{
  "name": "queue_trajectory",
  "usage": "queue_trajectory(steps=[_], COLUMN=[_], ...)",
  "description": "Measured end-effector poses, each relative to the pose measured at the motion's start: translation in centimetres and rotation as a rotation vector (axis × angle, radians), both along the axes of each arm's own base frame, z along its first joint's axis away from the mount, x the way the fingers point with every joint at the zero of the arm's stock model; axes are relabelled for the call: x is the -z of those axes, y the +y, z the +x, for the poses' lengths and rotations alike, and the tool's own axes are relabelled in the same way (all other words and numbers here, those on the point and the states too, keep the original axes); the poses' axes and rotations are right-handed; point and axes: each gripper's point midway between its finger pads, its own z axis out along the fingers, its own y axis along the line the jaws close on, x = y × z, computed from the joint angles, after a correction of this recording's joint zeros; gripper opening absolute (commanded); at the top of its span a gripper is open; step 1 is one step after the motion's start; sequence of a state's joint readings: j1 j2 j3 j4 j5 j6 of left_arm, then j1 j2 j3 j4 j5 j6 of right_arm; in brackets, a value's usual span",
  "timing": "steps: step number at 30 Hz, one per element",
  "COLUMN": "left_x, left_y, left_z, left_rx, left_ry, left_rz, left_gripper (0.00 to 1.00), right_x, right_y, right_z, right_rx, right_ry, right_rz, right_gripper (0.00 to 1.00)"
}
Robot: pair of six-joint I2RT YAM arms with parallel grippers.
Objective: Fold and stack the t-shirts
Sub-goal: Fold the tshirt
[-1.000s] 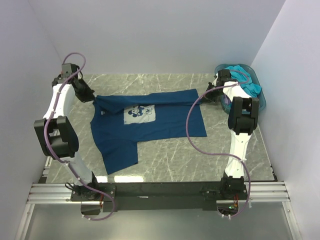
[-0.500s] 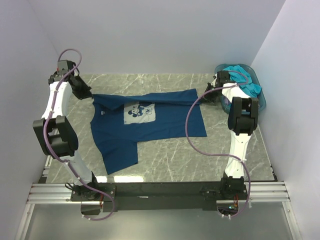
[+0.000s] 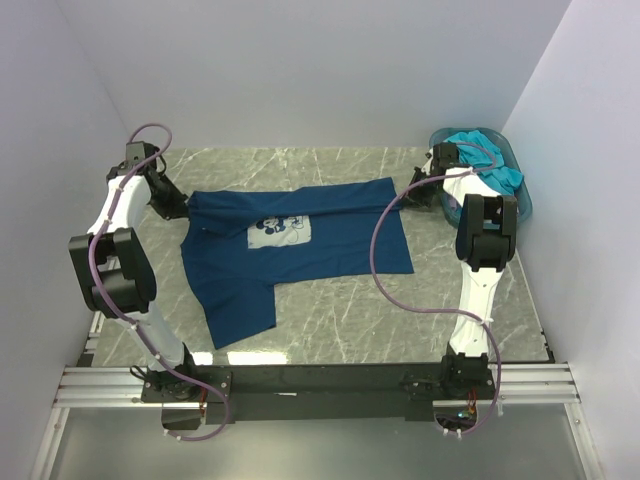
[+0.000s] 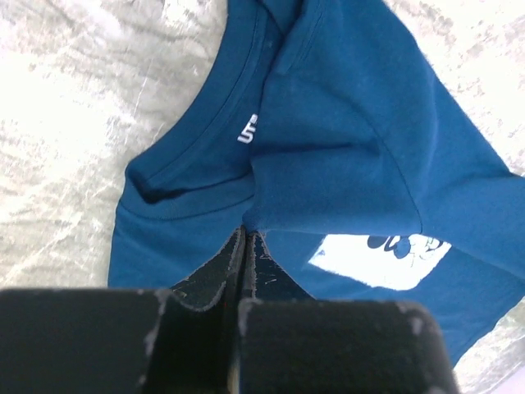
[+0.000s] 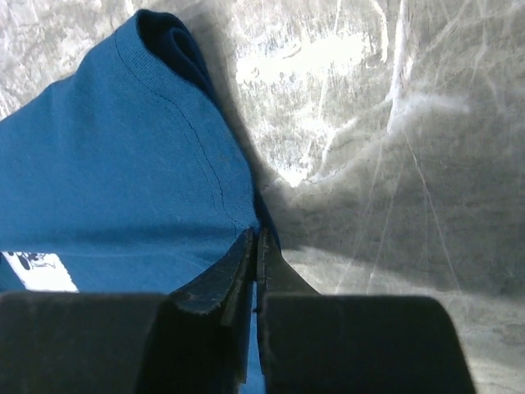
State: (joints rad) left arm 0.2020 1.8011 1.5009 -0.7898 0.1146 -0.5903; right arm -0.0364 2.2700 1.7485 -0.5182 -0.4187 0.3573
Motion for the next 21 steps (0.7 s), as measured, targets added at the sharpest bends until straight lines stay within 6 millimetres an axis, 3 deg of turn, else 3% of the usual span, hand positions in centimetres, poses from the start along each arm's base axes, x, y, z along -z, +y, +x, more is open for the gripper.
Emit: queue_trajectory(steps=[3,12,16,21], left_x=[0.3,1.7,1.1,0.5], left_y=[0.0,-1.7,-2.4,-3.4], left_z=[0.0,-3.1,-3.2,-3.4], left_rx=[0.000,0.026,0.045,0.070], left_ry=[-0.010,0.022,0.004,-0.021], left_rz=[0.001,-0.061,-0.079,-0.095], left_gripper=[0.06,0.05,0.05,0.05], right_x=[0.0,-0.9,-2.9,-5.8], right_y=[0.0,0.8,2.3,5.8], right_z=[-0.2,-2.9,-3.0,-4.0], right_rx=[0.000,-0.011,-0.041,-0.116], right_ry=[0.004,0.047,0.001,-0.085], right_rz=[-0.004,-0.049,-0.091,-0.163], right_gripper=[0.11,0.27,0.37,0.47])
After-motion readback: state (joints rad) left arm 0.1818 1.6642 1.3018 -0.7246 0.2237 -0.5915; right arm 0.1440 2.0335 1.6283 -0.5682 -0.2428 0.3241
